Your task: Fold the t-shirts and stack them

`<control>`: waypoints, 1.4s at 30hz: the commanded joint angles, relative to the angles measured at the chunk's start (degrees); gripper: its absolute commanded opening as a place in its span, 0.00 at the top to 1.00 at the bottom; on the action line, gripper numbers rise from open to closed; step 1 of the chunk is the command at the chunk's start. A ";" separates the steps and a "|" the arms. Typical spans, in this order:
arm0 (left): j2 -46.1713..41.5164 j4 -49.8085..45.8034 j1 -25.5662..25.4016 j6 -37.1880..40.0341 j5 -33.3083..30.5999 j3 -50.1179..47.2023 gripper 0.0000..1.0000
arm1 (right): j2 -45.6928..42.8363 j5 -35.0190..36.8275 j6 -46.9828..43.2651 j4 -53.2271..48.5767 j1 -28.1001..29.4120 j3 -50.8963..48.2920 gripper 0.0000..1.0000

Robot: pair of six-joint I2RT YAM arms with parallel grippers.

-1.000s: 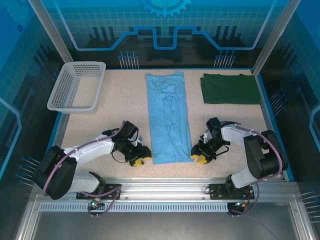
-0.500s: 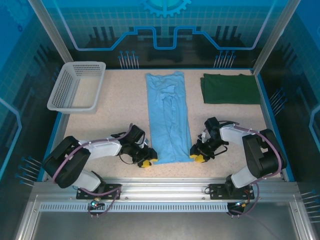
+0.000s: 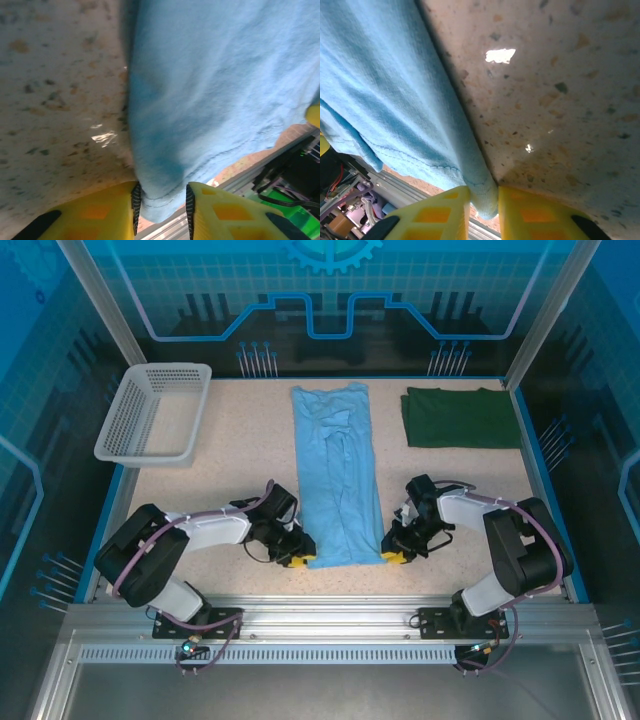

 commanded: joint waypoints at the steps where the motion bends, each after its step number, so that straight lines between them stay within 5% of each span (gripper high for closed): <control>1: 0.13 -4.49 -0.96 2.97 -2.49 1.90 0.71 | 1.05 0.48 -0.11 0.40 0.61 0.08 0.83; 11: 1.29 -6.54 -3.30 4.40 -4.40 2.95 0.71 | 1.23 0.77 -0.55 -0.05 0.59 -0.48 1.00; 21: 3.64 -12.09 -3.76 6.09 -8.47 7.12 1.00 | -0.24 1.09 -1.15 -1.95 1.40 -1.96 1.00; 35: -5.44 -22.22 -3.76 11.48 1.04 3.30 1.00 | -14.23 -1.00 5.74 -6.13 6.25 -10.12 1.00; 42: -8.03 -24.59 -3.57 11.07 3.18 7.60 1.00 | -17.25 -0.13 8.56 -9.92 6.77 -3.64 1.00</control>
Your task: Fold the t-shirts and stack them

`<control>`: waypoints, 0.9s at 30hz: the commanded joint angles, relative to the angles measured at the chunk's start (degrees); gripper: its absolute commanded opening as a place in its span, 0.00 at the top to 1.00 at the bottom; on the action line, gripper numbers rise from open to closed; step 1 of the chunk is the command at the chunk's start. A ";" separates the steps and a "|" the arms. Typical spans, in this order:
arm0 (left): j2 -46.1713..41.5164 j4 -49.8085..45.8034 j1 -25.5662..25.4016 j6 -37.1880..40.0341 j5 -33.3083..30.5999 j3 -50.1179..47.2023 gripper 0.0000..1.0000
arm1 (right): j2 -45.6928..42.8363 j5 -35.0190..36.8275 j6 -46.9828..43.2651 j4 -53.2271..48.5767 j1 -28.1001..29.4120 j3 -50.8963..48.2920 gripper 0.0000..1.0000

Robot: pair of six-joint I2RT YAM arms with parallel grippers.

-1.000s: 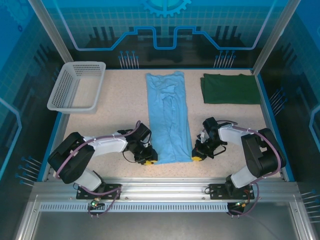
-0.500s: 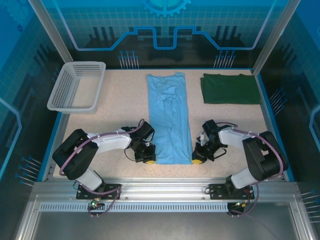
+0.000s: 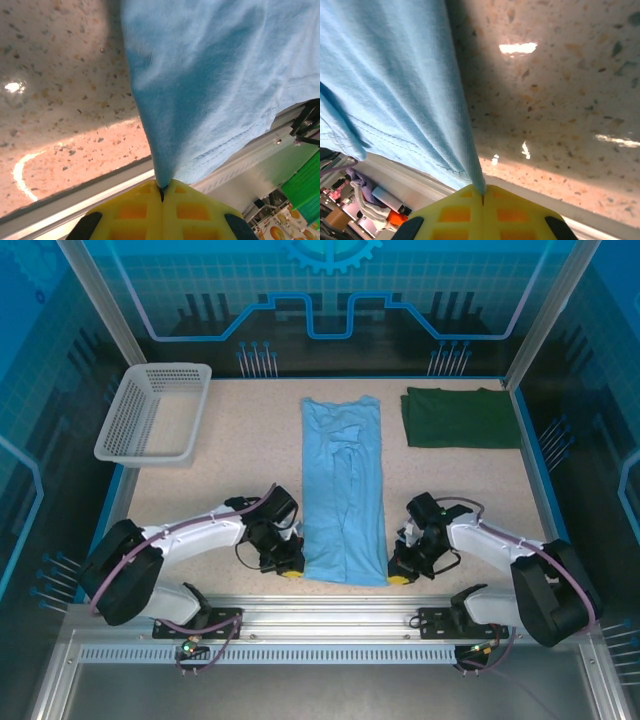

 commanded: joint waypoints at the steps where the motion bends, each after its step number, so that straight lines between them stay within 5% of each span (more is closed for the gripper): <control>1: -0.65 -4.68 0.36 1.25 2.35 4.37 1.00 | -1.30 0.56 2.45 -4.25 0.28 5.68 1.00; 12: 10.07 -7.65 13.30 3.89 -2.41 24.75 1.00 | 9.80 8.21 5.88 -5.08 -9.78 29.07 1.00; 27: 39.97 -15.19 23.33 10.19 -6.72 57.22 1.00 | 46.69 8.41 5.23 -6.50 -14.45 63.45 1.00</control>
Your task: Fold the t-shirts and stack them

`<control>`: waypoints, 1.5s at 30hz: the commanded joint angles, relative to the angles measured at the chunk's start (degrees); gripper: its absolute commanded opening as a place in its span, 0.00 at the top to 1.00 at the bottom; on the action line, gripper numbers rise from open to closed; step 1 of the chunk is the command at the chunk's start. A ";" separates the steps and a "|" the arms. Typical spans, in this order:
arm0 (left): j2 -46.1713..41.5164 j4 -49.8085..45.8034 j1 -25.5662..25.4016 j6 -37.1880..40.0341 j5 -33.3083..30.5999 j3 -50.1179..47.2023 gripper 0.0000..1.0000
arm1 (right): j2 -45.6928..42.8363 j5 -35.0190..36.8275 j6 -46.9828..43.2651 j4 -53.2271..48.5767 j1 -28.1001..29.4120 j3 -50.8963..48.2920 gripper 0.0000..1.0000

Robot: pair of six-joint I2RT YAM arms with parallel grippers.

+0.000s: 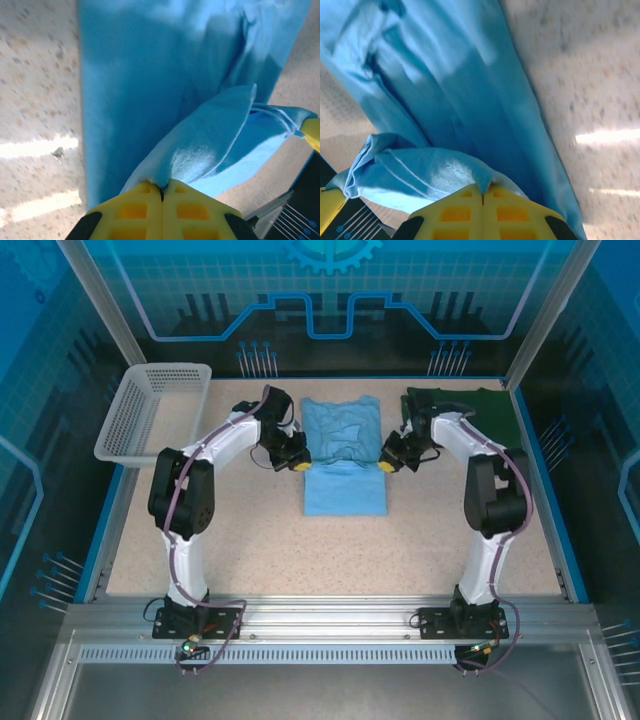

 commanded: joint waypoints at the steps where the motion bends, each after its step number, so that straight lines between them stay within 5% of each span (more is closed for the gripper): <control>1: 4.54 -5.79 1.27 2.73 -1.68 6.06 1.00 | 6.37 -0.59 0.58 -2.94 -0.81 7.65 1.00; 7: 11.38 -8.37 2.09 2.41 -2.62 14.06 0.99 | 14.77 -1.41 2.00 -6.21 -1.47 17.28 1.00; 11: 14.80 -10.71 2.16 2.52 -3.22 18.37 0.95 | 18.08 -2.44 2.94 -8.07 -1.85 21.09 0.87; 18: 13.42 -9.07 3.56 -1.17 -5.77 22.74 0.50 | 15.42 -1.33 6.09 -7.19 -3.85 20.76 0.51; 20: 10.85 -7.98 3.56 -1.50 -7.29 22.69 0.38 | 11.88 -0.47 6.04 -5.73 -3.65 18.16 0.50; 23: 5.18 -4.95 3.41 -2.50 -7.05 18.59 0.39 | 2.89 0.48 6.54 0.52 -2.98 8.76 0.51; 29: -5.58 1.36 -0.43 -1.25 0.00 2.77 0.59 | -10.25 -1.81 2.96 8.99 -0.86 -8.81 0.53; 38: -9.53 12.99 -8.76 -6.37 11.41 -14.01 0.55 | -11.63 -8.36 -3.64 10.77 3.48 -17.42 0.59; 41: -6.39 13.54 -11.56 -6.36 9.75 -12.84 0.59 | -9.69 -8.04 -3.31 11.55 5.44 -18.35 0.65; 45: -3.34 14.45 -11.88 -5.46 -0.02 -16.19 0.66 | -6.92 -3.48 -2.24 10.60 5.57 -21.18 0.72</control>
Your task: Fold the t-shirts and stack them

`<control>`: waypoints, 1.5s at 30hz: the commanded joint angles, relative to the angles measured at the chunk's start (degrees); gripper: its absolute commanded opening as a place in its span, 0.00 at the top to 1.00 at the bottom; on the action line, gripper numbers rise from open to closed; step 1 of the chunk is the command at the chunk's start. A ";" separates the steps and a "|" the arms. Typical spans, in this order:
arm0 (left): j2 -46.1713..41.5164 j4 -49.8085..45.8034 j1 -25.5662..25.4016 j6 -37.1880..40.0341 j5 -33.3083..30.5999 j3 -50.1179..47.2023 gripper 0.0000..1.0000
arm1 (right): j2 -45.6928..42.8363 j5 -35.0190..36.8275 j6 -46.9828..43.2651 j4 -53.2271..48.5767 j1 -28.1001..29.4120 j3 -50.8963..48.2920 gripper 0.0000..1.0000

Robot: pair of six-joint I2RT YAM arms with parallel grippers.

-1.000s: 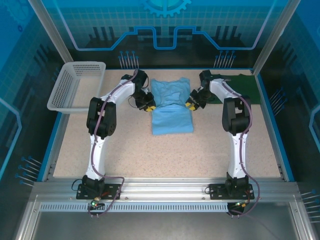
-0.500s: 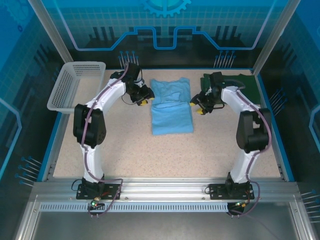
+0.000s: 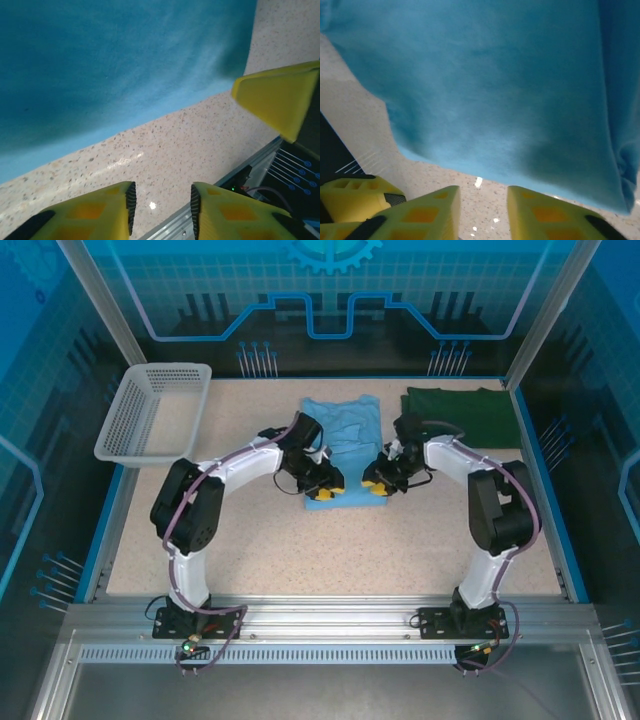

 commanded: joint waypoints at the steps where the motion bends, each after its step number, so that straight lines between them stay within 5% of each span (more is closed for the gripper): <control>1: 3.11 1.40 0.24 0.69 -7.73 -2.87 0.66 | 2.67 2.76 0.11 -0.07 -0.31 -3.69 0.72; 7: 4.23 0.84 -0.76 4.78 -9.76 -9.48 0.67 | 4.43 5.23 -0.94 1.66 -0.38 -10.53 0.77; 18: -7.05 -4.12 -1.61 8.50 -6.26 -21.93 0.67 | -8.58 3.94 0.21 5.66 0.80 -27.01 0.75; 26: -14.19 -10.58 4.11 7.17 -5.57 -12.83 0.65 | -21.16 8.18 0.53 0.16 1.20 -20.10 0.74; 29: -10.51 -9.41 6.70 7.42 -3.76 -6.85 0.68 | -18.92 14.09 1.91 -1.34 1.96 -13.47 0.80; 36: 5.55 -9.11 7.39 9.51 -2.83 8.54 0.76 | -2.93 12.19 3.68 2.34 1.96 -0.25 0.84; 45: 13.08 -5.86 10.32 11.36 -9.54 10.06 0.82 | 13.60 11.74 2.49 -0.83 -1.09 12.68 0.87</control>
